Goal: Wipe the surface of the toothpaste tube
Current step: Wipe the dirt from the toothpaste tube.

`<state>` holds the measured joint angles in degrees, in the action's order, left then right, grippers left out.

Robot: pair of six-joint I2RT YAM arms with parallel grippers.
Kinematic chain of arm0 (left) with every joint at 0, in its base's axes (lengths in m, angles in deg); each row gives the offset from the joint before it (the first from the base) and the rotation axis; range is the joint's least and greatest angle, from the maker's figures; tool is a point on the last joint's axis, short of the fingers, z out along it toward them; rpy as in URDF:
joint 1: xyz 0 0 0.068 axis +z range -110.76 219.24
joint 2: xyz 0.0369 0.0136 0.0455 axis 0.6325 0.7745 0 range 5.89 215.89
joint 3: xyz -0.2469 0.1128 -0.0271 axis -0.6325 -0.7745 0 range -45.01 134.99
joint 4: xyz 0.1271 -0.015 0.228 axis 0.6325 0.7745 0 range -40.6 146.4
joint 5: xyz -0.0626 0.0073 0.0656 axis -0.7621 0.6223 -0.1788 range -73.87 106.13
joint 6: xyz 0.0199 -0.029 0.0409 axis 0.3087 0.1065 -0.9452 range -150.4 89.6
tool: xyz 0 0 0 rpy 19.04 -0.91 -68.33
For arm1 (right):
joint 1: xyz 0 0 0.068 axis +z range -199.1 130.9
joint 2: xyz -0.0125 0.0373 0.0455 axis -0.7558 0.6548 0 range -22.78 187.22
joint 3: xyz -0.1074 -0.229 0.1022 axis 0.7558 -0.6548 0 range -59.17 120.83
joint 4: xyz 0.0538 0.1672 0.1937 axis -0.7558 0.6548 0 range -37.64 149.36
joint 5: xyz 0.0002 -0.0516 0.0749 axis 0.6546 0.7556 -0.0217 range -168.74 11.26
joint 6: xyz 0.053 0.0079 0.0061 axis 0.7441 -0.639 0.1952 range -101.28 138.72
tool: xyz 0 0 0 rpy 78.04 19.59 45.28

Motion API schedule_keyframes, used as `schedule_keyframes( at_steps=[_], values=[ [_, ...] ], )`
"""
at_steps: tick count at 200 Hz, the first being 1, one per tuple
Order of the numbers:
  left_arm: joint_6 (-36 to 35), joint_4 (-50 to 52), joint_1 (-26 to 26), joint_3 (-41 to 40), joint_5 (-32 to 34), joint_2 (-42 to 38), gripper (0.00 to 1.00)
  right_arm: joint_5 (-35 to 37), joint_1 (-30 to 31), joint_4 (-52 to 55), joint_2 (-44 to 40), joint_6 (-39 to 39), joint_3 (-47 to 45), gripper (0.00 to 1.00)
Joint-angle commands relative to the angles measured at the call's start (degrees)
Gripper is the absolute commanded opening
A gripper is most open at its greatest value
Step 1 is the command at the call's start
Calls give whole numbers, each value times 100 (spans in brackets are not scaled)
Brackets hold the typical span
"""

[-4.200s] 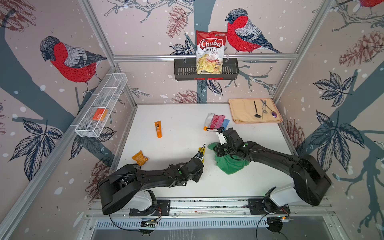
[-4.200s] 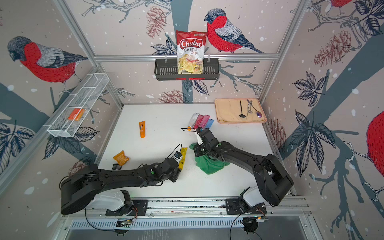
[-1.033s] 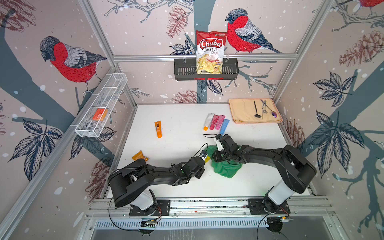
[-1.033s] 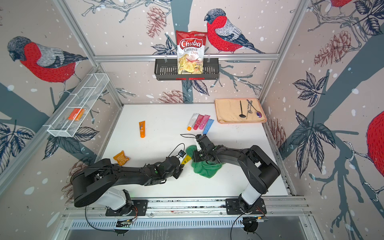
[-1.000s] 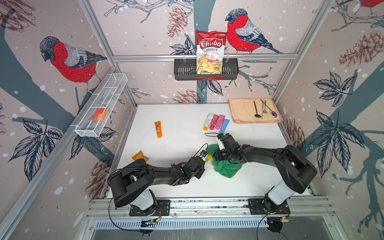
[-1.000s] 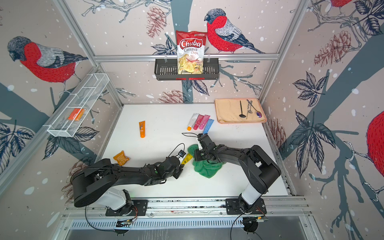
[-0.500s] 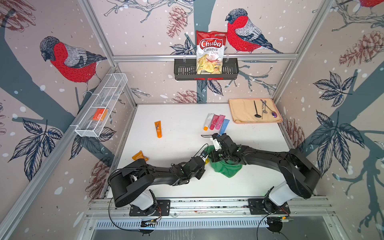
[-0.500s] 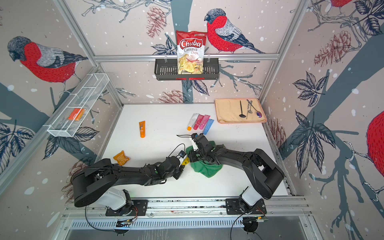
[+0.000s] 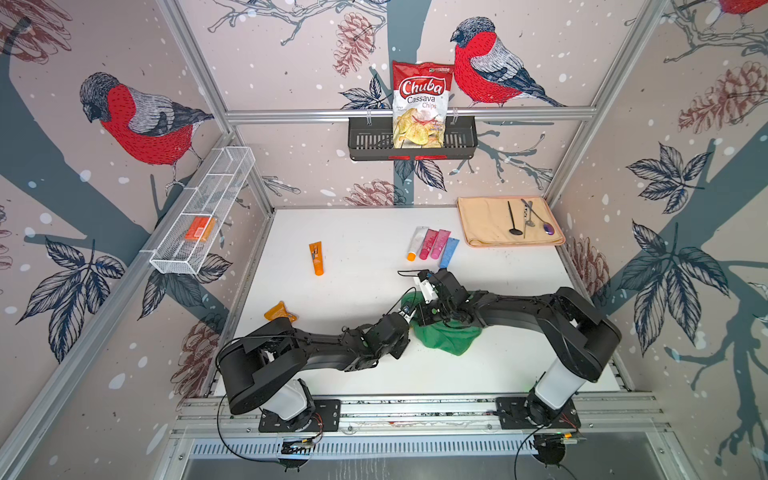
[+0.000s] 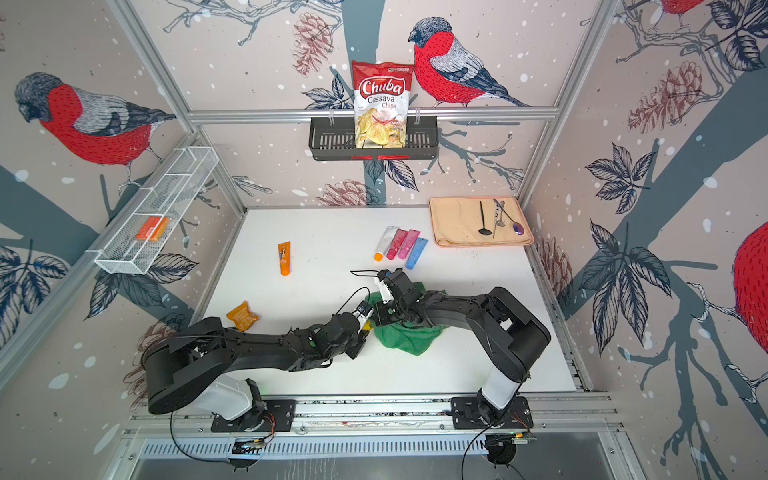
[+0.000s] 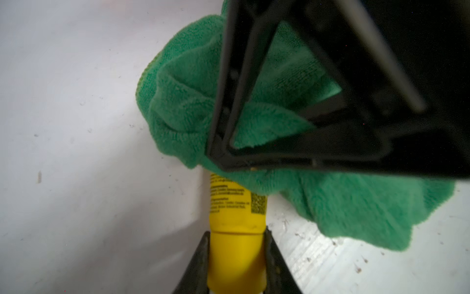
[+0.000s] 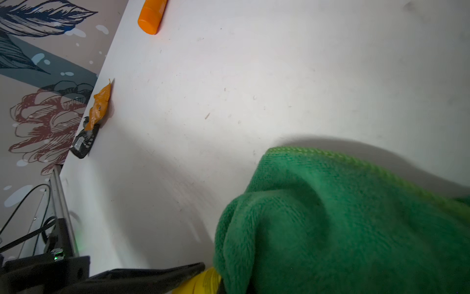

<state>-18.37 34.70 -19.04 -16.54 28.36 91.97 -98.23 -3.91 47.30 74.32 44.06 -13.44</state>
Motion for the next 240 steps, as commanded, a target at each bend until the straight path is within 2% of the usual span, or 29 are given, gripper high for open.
schedule_keyframes(
  at_steps=[1,35,52,74,109,132,166,194,240],
  values=[
    [-22,-230,1,9,16,-40,23,1406,-179,791,-21,-220,-31,0],
    [-25,-226,1,18,25,-26,23,2067,-506,1178,-198,-335,-46,0],
    [-23,-224,1,10,34,-19,23,2078,-595,1157,-279,-326,-82,0],
    [-22,-230,2,29,23,30,23,1228,-361,702,-368,-274,-115,0],
    [-24,-223,1,45,34,28,23,394,297,397,-175,-141,182,0],
    [-13,-226,3,23,65,-13,22,-42,564,139,-213,-16,190,0],
    [-22,-234,6,29,47,-3,22,-407,618,-253,-327,169,-46,0],
    [-16,-225,1,19,60,-38,22,-136,523,-145,-135,103,-85,0],
    [-11,-231,1,-8,53,-66,22,1406,-29,730,-36,-185,-88,0]
  ],
)
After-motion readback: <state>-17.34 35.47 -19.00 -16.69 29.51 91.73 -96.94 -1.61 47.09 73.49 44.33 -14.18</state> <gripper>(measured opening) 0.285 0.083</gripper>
